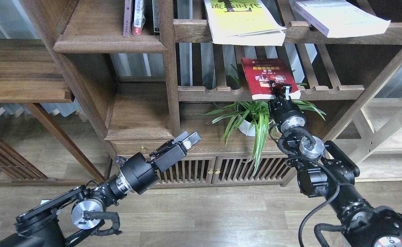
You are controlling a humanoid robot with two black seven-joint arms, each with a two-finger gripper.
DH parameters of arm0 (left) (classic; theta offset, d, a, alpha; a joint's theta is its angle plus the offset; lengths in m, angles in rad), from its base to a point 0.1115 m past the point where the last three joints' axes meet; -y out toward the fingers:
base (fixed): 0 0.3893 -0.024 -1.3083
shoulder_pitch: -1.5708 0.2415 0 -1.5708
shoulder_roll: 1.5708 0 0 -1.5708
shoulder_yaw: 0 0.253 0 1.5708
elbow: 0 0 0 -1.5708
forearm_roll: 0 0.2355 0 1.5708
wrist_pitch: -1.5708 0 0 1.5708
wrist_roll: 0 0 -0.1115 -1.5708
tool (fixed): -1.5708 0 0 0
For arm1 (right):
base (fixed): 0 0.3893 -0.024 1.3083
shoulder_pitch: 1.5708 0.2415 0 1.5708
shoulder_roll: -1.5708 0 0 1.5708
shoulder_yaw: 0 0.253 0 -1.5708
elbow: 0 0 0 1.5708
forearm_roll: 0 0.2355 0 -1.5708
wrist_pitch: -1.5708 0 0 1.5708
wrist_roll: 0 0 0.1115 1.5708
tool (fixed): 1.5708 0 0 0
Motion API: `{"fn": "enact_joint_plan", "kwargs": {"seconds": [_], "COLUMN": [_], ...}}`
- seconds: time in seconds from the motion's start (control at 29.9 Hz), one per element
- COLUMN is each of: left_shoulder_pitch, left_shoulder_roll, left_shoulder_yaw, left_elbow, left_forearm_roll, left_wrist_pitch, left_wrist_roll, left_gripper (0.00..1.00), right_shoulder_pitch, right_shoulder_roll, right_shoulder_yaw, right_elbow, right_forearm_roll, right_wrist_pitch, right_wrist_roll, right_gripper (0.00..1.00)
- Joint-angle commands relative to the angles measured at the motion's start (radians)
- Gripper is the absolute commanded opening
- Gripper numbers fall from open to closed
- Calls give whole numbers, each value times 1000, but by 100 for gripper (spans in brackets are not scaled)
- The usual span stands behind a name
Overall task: Organize books on shelf
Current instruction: 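Reach the right gripper up and pinch the bottom edge of the red book, then tilt the red book out and down toward the left gripper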
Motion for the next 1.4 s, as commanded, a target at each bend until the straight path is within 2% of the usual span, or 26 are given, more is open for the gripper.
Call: {"fn": "enact_joint_plan", "kwargs": {"seconds": [0.0,0.1,0.23,0.4,0.87,1.2,1.27,1.37], "left_shoulder_pitch": [-5,-9,-9,-12,-15,-32,-31,-31], "left_shoulder_roll": [-10,-16,-53,-76,-64,-79,-79,-78], "left_shoulder_yaw": [-27,-41,-88,-127,-98,-96,-91,-78], "left_elbow": [16,36,90,125,167,220,211,207], "left_forearm_roll": [0,2,2,2,5,-24,-53,-142], "left_wrist_pitch": [0,0,0,0,0,0,0,0], "left_wrist_roll": [14,17,13,5,17,17,28,97], "left_gripper": [99,99,99,99,99,99,99,99], "right_shoulder_pitch": [-69,-126,-206,-290,-499,-513,-513,-513], "right_shoulder_roll": [0,-2,-6,-21,-20,-6,-2,21], "right_shoulder_yaw": [-8,-4,-10,-30,-111,-223,-254,-281], "right_elbow": [66,133,207,298,445,560,565,572], "right_forearm_roll": [0,0,0,-9,-136,-164,-173,-184], "right_wrist_pitch": [99,134,261,263,263,263,263,263], "right_wrist_roll": [0,0,-1,-8,-8,-8,-8,-8], "right_gripper": [7,6,6,6,5,5,5,4]}}
